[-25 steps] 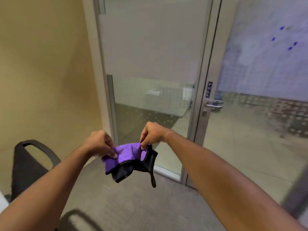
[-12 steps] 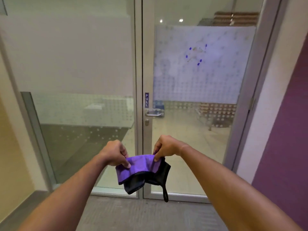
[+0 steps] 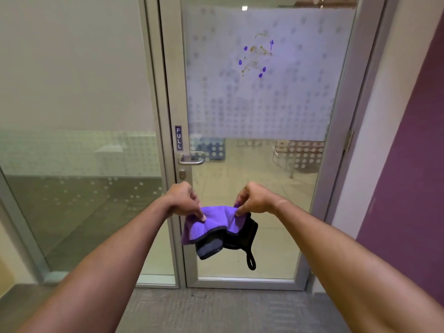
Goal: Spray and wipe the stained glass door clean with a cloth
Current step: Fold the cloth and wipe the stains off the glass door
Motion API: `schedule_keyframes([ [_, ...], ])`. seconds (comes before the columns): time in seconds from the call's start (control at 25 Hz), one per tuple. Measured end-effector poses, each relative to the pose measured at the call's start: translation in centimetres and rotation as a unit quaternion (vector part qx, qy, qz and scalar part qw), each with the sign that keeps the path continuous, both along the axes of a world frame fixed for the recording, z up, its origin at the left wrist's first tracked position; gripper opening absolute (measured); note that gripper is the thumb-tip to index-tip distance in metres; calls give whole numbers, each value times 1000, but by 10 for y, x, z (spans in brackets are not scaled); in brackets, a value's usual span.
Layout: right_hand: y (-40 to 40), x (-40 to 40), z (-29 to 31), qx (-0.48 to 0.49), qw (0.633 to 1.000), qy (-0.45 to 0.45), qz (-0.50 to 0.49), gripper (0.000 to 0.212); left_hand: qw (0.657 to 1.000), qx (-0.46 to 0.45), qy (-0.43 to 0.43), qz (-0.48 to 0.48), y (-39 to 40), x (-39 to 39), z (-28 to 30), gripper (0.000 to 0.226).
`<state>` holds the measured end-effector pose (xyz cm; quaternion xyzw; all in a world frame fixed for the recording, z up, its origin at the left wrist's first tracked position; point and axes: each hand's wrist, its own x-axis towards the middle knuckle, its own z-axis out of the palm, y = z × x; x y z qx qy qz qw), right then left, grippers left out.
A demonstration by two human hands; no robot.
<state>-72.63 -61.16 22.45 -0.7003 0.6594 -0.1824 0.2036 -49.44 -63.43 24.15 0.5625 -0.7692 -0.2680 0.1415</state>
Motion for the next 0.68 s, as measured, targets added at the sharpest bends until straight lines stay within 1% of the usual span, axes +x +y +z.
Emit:
schedule_keyframes([
  [0.12,-20,-20,-12,-36,999,-13,-1,20,1000,19,10,7,-19,-27,4,31],
  [0.2,-35,-27,-17,-85,996,-18,-18,23,998,32,35,37,-36,-45,4,31],
  [0.24,-42,-29,-18,-109,993,-27,-26,23,996,41,54,55,-44,-53,4,35],
  [0.32,-55,-29,-19,-141,988,-57,-27,13,989,65,103,89,-63,-69,2,41],
  [0.4,-72,-29,-18,-140,986,-92,-10,3,979,92,143,112,-92,-85,-1,39],
  [0.52,-96,-28,-18,-128,986,-106,20,9,971,129,159,125,-137,-102,-6,26],
  [0.56,-107,-28,-18,-116,988,-102,29,15,970,139,160,121,-154,-107,-6,23],
  [0.6,-117,-27,-18,-106,989,-92,35,23,969,145,160,120,-169,-111,-6,21],
  [0.68,-139,-24,-19,-113,992,-36,34,36,970,149,158,114,-197,-118,-6,20],
])
